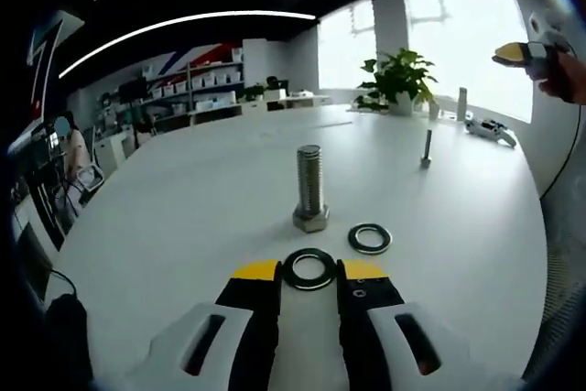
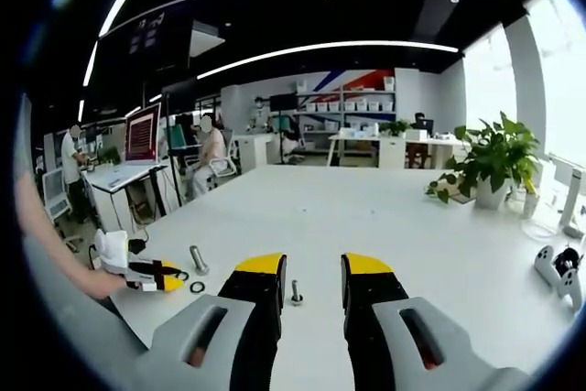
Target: Place the washer onto the threaded stud by aligning its center hole with the stud, sliding it down to the base, and recovering from edge contact or off-axis alignment until the washer reaches the visible bottom stop.
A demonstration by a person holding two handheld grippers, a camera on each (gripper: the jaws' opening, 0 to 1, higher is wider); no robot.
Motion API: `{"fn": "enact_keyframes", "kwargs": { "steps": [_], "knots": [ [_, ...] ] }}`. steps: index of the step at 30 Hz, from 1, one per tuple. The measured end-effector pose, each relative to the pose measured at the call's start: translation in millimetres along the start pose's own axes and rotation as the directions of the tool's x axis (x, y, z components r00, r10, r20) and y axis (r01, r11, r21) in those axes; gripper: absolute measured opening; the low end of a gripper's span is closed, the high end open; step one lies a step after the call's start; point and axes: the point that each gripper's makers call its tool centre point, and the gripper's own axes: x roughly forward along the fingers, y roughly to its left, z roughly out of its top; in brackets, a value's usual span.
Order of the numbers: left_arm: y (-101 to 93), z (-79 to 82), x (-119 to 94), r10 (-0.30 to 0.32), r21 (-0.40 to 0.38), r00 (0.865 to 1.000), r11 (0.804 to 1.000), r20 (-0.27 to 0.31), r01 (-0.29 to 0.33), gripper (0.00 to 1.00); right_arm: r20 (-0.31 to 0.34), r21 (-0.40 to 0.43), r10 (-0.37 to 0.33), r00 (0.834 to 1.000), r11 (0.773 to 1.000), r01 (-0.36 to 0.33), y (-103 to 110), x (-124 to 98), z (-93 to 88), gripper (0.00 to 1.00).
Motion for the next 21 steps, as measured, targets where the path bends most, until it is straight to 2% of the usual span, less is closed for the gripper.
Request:
{"fn": "enact_keyframes", "kwargs": {
  "steps": [14,21],
  "knots": [
    [2.7,3.3,6.4,-0.002,-0.005,1.000,1.000,0.031,0.002,0.22,-0.016,-0.004,0.000,1.000,1.000,0.000,0.0,0.7,-3.7,0.26],
    [3.2,4.7,7.0,0.002,-0.006,1.000,1.000,0.013,-0.002,0.22,-0.019,-0.005,-0.007,1.000,1.000,0.007,-2.3,1.0,-4.6,0.26]
  ]
}}
